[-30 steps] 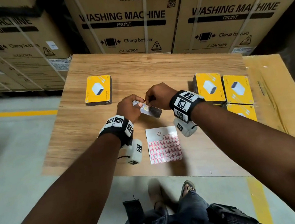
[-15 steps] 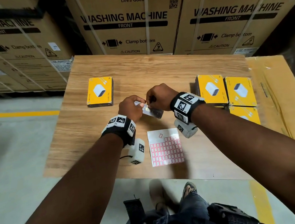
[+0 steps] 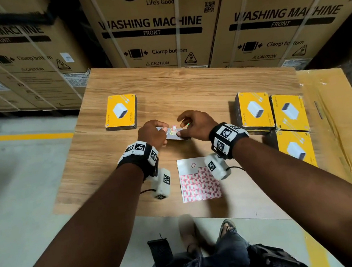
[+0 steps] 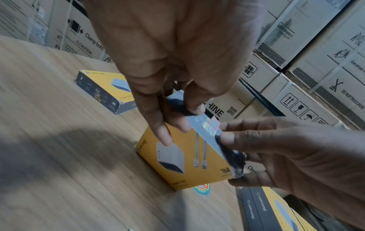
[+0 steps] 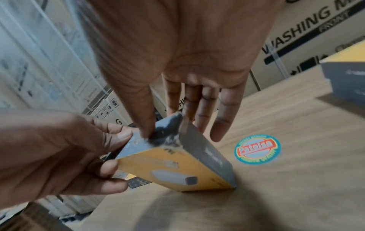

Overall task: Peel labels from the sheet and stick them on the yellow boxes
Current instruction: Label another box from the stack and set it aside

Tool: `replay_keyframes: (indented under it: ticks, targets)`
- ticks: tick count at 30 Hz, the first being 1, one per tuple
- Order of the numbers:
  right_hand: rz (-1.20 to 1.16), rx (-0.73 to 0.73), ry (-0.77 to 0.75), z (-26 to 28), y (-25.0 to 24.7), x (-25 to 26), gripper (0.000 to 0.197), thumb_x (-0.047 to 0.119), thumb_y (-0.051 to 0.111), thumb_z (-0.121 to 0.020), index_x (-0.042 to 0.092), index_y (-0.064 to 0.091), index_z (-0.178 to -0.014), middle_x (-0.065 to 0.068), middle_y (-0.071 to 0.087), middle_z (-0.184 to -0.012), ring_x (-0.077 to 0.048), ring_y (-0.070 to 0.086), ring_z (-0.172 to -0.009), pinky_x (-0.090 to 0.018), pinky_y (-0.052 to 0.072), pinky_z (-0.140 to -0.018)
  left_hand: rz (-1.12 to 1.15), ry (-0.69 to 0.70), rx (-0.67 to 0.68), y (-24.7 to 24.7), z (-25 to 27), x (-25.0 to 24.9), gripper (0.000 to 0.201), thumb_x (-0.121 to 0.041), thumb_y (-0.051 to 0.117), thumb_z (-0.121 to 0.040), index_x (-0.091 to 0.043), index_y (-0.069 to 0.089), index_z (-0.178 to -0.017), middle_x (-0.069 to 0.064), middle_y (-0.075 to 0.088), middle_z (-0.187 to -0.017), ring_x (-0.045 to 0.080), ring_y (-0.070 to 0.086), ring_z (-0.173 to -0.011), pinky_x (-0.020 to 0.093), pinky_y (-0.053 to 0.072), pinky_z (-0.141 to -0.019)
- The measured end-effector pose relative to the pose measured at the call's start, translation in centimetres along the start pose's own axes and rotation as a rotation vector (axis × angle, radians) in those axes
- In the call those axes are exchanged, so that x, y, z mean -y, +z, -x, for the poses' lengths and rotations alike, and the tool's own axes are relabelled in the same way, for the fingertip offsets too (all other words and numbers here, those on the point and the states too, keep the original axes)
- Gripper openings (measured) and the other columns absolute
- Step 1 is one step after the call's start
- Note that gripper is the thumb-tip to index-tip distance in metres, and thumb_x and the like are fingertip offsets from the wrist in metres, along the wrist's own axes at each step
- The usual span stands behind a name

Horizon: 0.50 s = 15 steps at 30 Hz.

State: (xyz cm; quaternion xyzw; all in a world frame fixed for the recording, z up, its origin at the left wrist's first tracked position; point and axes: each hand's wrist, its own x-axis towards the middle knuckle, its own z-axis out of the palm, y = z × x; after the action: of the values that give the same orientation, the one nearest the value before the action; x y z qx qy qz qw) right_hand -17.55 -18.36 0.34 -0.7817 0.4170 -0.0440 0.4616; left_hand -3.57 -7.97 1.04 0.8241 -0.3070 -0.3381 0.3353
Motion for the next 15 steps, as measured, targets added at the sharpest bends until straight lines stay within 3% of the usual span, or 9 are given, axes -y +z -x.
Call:
replay_keyframes:
  ticks: [3, 6, 11, 13, 15]
  targets:
    - [-0.092, -0.039, 0.034, 0.6, 0.4, -0.9, 0.028, 0.027, 0.080, -0.079, 0.015, 0.070, -0.102, 0.001, 0.071, -0.099, -0.013, 0.065, -0.086, -0.026, 0.050, -0.082, 0.028, -0.041, 0.013, 0.4, 0.1, 0.1, 0.016, -0.034, 0.067, -0.088, -0.019, 0.069, -0.095, 0.007, 0.074, -0.080, 0.019, 0.072, -0.063, 0.030, 0.060, -0.065]
    - [-0.123, -0.075, 0.018, 1.0, 1.0, -1.4, 0.019, 0.034, 0.075, -0.083, 0.017, 0.073, -0.091, -0.001, 0.074, -0.086, -0.016, 0.068, -0.082, -0.032, 0.054, -0.076, 0.042, -0.066, 0.002, 0.8, 0.2, -0.2, 0.031, -0.049, 0.073, -0.080, -0.022, 0.066, -0.094, 0.004, 0.073, -0.072, 0.017, 0.071, -0.061, 0.027, 0.058, -0.066]
    - [-0.255, -0.033, 0.086, 1.6, 1.0, -1.7, 0.020, 0.026, 0.071, -0.088, 0.015, 0.071, -0.105, -0.004, 0.072, -0.083, -0.015, 0.065, -0.074, -0.036, 0.058, -0.078, -0.047, -0.050, -0.028, 1.4, 0.1, 0.1, 0.037, -0.062, 0.070, -0.072, -0.029, 0.065, -0.089, 0.007, 0.073, -0.085, 0.025, 0.071, -0.082, 0.037, 0.058, -0.080]
    - [-0.281, -0.043, 0.110, 1.6, 1.2, -2.1, 0.018, 0.026, 0.071, -0.088, 0.018, 0.072, -0.104, 0.003, 0.070, -0.078, -0.012, 0.064, -0.071, -0.039, 0.058, -0.085, -0.053, -0.053, -0.021, 1.3, 0.2, -0.1, 0.036, -0.057, 0.070, -0.076, -0.026, 0.066, -0.094, 0.007, 0.073, -0.080, 0.023, 0.071, -0.072, 0.035, 0.059, -0.077]
    - [-0.289, -0.072, 0.131, 1.4, 1.6, -2.2, 0.016, 0.036, 0.073, -0.084, 0.024, 0.073, -0.094, 0.009, 0.070, -0.076, -0.010, 0.065, -0.074, -0.041, 0.057, -0.088, -0.055, -0.050, -0.002, 1.1, 0.4, -0.2, 0.031, -0.047, 0.069, -0.084, -0.021, 0.067, -0.100, 0.006, 0.071, -0.073, 0.017, 0.067, -0.057, 0.031, 0.059, -0.071]
